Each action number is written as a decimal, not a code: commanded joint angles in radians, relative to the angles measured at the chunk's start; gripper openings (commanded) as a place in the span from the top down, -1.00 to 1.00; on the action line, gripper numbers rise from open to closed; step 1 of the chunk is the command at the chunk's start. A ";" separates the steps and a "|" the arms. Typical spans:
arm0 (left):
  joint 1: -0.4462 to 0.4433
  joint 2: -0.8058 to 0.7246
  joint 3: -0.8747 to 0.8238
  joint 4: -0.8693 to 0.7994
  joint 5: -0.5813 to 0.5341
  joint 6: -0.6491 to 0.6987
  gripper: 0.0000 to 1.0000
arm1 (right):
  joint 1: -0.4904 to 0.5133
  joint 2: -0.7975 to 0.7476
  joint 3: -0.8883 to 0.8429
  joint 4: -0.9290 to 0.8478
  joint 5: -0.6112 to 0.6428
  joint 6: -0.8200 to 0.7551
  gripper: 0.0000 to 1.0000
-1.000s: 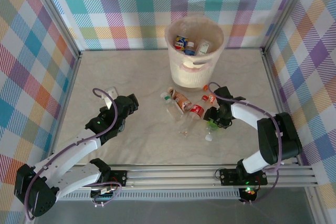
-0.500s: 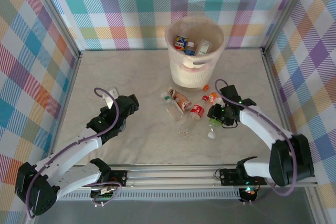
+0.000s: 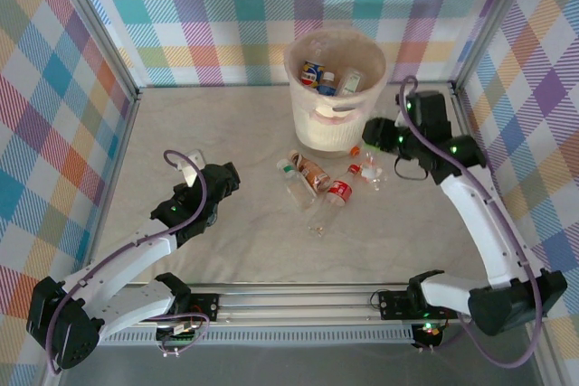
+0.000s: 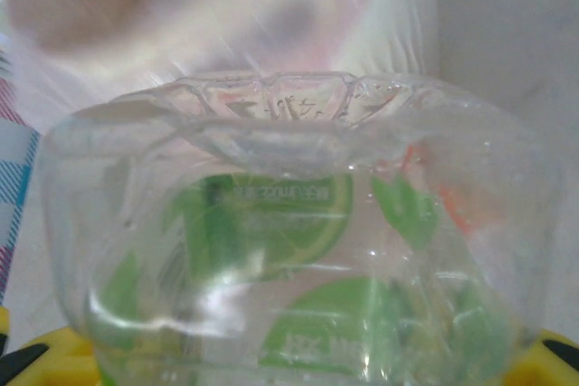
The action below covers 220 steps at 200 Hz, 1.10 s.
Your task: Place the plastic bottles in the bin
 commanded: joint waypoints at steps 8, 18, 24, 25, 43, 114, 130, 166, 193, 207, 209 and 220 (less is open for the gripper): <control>0.010 -0.008 0.052 -0.018 -0.042 -0.004 -1.00 | 0.007 0.131 0.240 -0.073 0.010 -0.136 0.28; 0.013 -0.009 0.059 -0.023 -0.046 -0.003 -1.00 | 0.007 0.184 0.340 -0.093 0.010 -0.157 0.27; 0.014 -0.008 0.062 -0.028 -0.048 -0.003 -1.00 | 0.006 0.219 0.396 -0.104 0.012 -0.166 0.26; 0.015 -0.008 0.062 -0.029 -0.049 -0.003 -1.00 | 0.006 0.225 0.408 -0.106 0.011 -0.167 0.26; 0.019 -0.007 0.077 -0.041 -0.054 0.000 -1.00 | 0.007 0.327 0.571 -0.130 0.011 -0.181 0.24; 0.039 0.014 0.122 -0.089 -0.056 0.037 -1.00 | 0.006 0.779 1.192 -0.267 -0.018 -0.115 0.22; 0.044 0.012 0.127 -0.089 -0.057 0.054 -1.00 | 0.008 0.846 1.259 -0.264 -0.025 -0.084 0.21; 0.058 0.017 0.128 -0.076 -0.053 0.078 -1.00 | 0.009 0.915 1.263 -0.195 -0.043 -0.003 0.20; 0.069 0.025 0.129 -0.068 -0.040 0.089 -1.00 | 0.011 0.955 1.263 -0.137 -0.074 0.058 0.15; 0.075 0.030 0.127 -0.064 -0.030 0.089 -1.00 | 0.011 0.973 1.259 -0.109 -0.076 0.090 0.12; 0.075 0.030 0.127 -0.064 -0.028 0.089 -1.00 | 0.012 0.976 1.259 -0.104 -0.076 0.095 0.11; 0.078 0.033 0.124 -0.060 -0.020 0.093 -1.00 | 0.013 0.988 1.250 -0.078 -0.074 0.122 0.10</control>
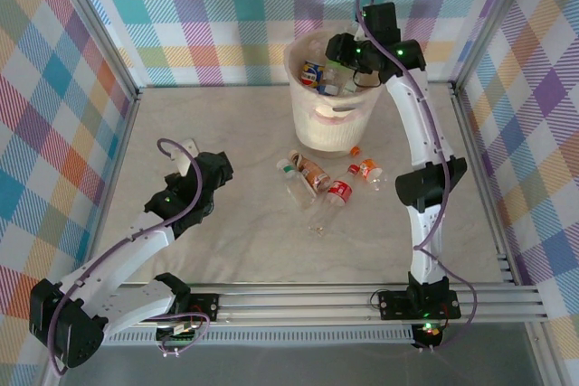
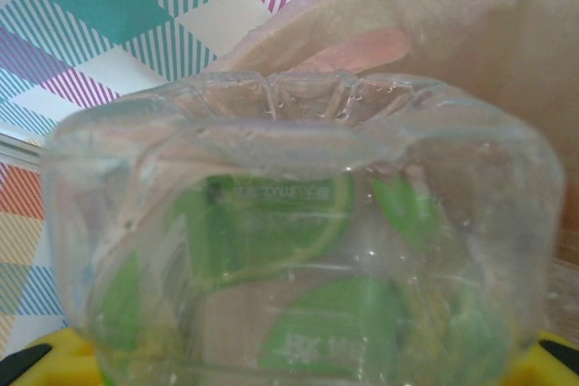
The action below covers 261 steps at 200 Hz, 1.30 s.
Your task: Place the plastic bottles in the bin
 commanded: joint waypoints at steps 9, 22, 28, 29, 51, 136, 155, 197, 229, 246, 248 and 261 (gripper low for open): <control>0.017 0.009 0.019 0.006 0.016 0.023 -1.00 | 0.008 0.032 0.010 0.118 -0.020 0.113 0.10; 0.018 0.009 0.018 0.006 0.022 0.027 -1.00 | 0.009 0.045 0.002 0.153 -0.015 0.144 0.09; 0.020 0.007 0.019 0.004 0.022 0.028 -1.00 | 0.008 0.050 0.002 0.165 -0.012 0.158 0.08; 0.020 0.007 0.018 0.004 0.023 0.028 -1.00 | 0.008 0.052 0.002 0.168 -0.012 0.160 0.08; 0.023 0.000 0.017 0.004 0.029 0.038 -1.00 | 0.009 0.070 0.002 0.212 -0.003 0.202 0.03; 0.042 -0.005 0.005 0.016 0.053 0.043 -1.00 | 0.008 0.110 0.003 0.222 0.078 0.212 -0.26; 0.044 -0.009 0.005 0.016 0.055 0.042 -1.00 | 0.009 0.110 0.004 0.205 0.092 0.201 -0.31; 0.055 -0.020 -0.001 0.019 0.068 0.045 -1.00 | 0.012 0.083 0.003 0.158 0.166 0.149 -0.46; 0.060 -0.018 -0.004 0.025 0.080 0.045 -1.00 | 0.013 0.064 -0.002 0.132 0.222 0.107 -0.60; 0.061 -0.015 -0.003 0.027 0.085 0.044 -1.00 | 0.012 0.056 -0.002 0.120 0.251 0.089 -0.61; 0.061 -0.015 -0.003 0.026 0.084 0.045 -1.00 | 0.012 0.055 -0.002 0.119 0.255 0.087 -0.61; 0.063 -0.015 -0.003 0.026 0.085 0.045 -1.00 | 0.013 0.050 -0.002 0.116 0.277 0.072 -0.57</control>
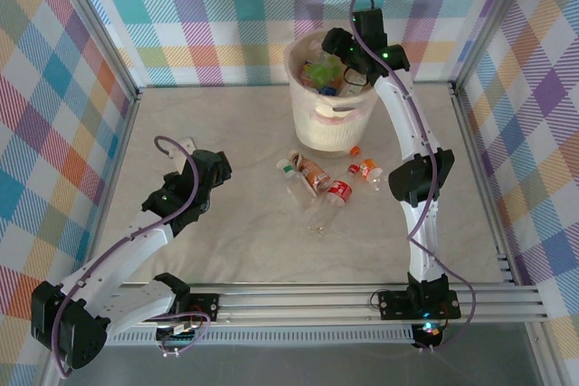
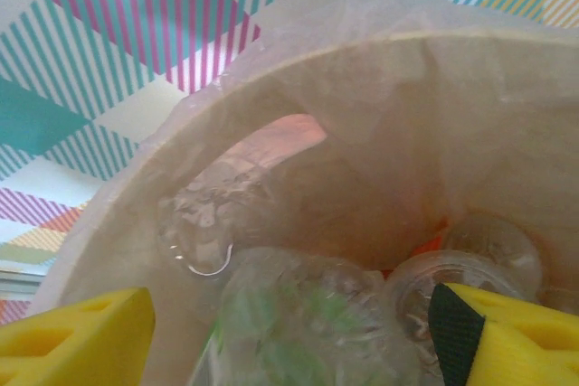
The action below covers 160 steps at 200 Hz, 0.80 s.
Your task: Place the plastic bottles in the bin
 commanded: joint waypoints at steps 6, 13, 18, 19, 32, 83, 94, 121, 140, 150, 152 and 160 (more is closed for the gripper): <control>0.013 -0.014 -0.003 0.021 0.006 0.019 -1.00 | 0.008 -0.053 -0.001 -0.027 0.075 -0.059 -0.55; 0.015 -0.015 -0.003 0.022 0.008 0.019 -1.00 | 0.008 -0.053 -0.001 -0.027 0.086 -0.066 -0.53; 0.016 -0.014 -0.004 0.021 0.008 0.019 -1.00 | 0.008 -0.055 -0.002 -0.028 0.093 -0.073 -0.50; 0.015 -0.014 -0.003 0.020 0.008 0.019 -1.00 | 0.008 -0.056 -0.002 -0.028 0.095 -0.074 -0.50; 0.016 -0.013 -0.003 0.021 0.008 0.019 -1.00 | 0.008 -0.059 -0.001 -0.031 0.108 -0.087 -0.45; 0.019 -0.005 0.003 0.020 0.017 0.021 -1.00 | 0.008 -0.089 -0.001 -0.039 0.055 -0.130 -0.46; 0.021 -0.004 0.005 0.020 0.018 0.021 -1.00 | 0.008 -0.105 0.001 -0.049 0.041 -0.141 -0.53; 0.022 -0.006 0.006 0.021 0.018 0.022 -1.00 | 0.008 -0.151 0.001 -0.088 0.015 -0.181 -0.73; 0.023 -0.007 0.009 0.021 0.020 0.022 -1.00 | 0.007 -0.190 0.000 -0.142 0.007 -0.207 -0.96; 0.023 -0.008 0.011 0.024 0.021 0.021 -1.00 | 0.006 -0.211 -0.003 -0.179 0.009 -0.219 -0.99; 0.024 -0.007 0.010 0.024 0.020 0.021 -1.00 | 0.007 -0.216 -0.004 -0.188 0.010 -0.221 -0.99; 0.023 -0.008 0.011 0.026 0.021 0.019 -1.00 | 0.007 -0.234 -0.012 -0.219 0.013 -0.229 -0.99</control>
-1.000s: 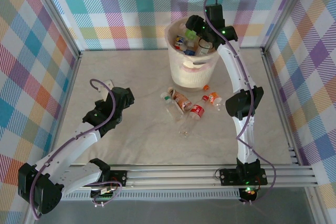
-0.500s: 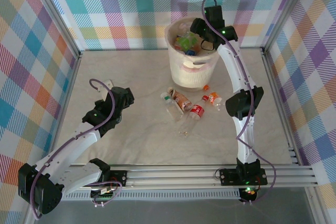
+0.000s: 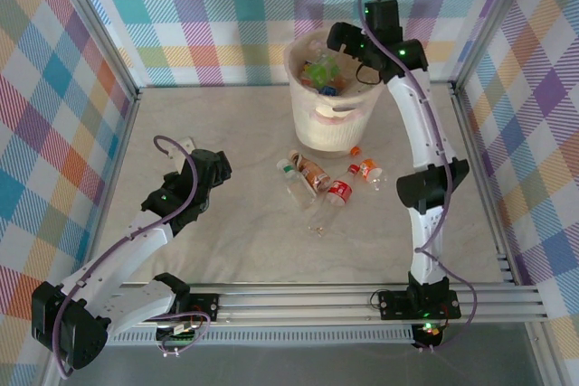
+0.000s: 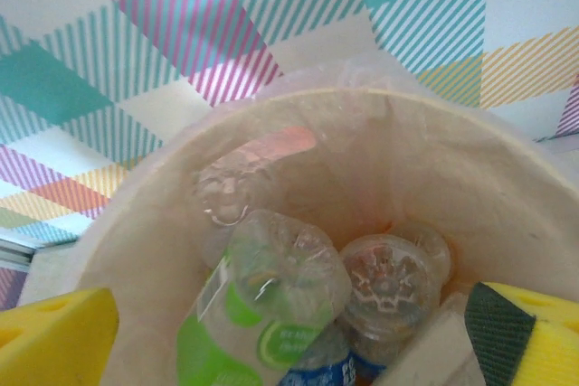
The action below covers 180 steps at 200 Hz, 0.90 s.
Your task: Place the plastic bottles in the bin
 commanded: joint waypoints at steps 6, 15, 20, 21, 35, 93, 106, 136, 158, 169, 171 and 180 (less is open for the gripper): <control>0.013 -0.009 0.011 0.025 0.003 0.018 -1.00 | 0.006 -0.100 -0.022 -0.123 -0.013 -0.059 -0.99; 0.014 -0.011 0.012 0.026 0.003 0.015 -1.00 | 0.007 -0.130 -0.060 -0.148 -0.014 -0.068 -0.99; 0.014 -0.011 0.012 0.027 0.004 0.013 -1.00 | 0.007 -0.149 -0.091 -0.158 -0.016 -0.073 -0.99; 0.015 -0.012 0.012 0.026 0.004 0.013 -1.00 | 0.007 -0.154 -0.097 -0.159 -0.016 -0.074 -0.99; 0.015 -0.014 0.013 0.028 0.009 0.008 -1.00 | 0.008 -0.227 -0.219 -0.163 -0.021 -0.088 -0.99; 0.017 -0.011 0.019 0.037 0.044 -0.002 -1.00 | 0.008 -0.641 -0.911 -0.003 0.028 -0.071 -0.99; 0.020 -0.005 0.029 0.040 0.050 0.003 -1.00 | 0.007 -0.706 -1.021 0.008 0.037 -0.069 -0.99; 0.028 0.014 0.042 0.049 0.072 0.008 -1.00 | 0.005 -0.803 -1.226 0.003 0.073 -0.054 -0.99; 0.036 0.027 0.034 0.064 0.095 -0.010 -1.00 | -0.003 -0.844 -1.358 0.030 0.071 -0.050 -0.99; 0.041 0.038 0.031 0.070 0.111 -0.019 -1.00 | -0.010 -0.845 -1.404 0.045 0.063 -0.058 -1.00; 0.043 0.039 0.031 0.070 0.115 -0.019 -1.00 | -0.011 -0.843 -1.410 0.047 0.061 -0.060 -1.00; 0.047 0.048 0.032 0.073 0.127 -0.023 -1.00 | -0.020 -0.832 -1.438 0.060 0.050 -0.068 -0.99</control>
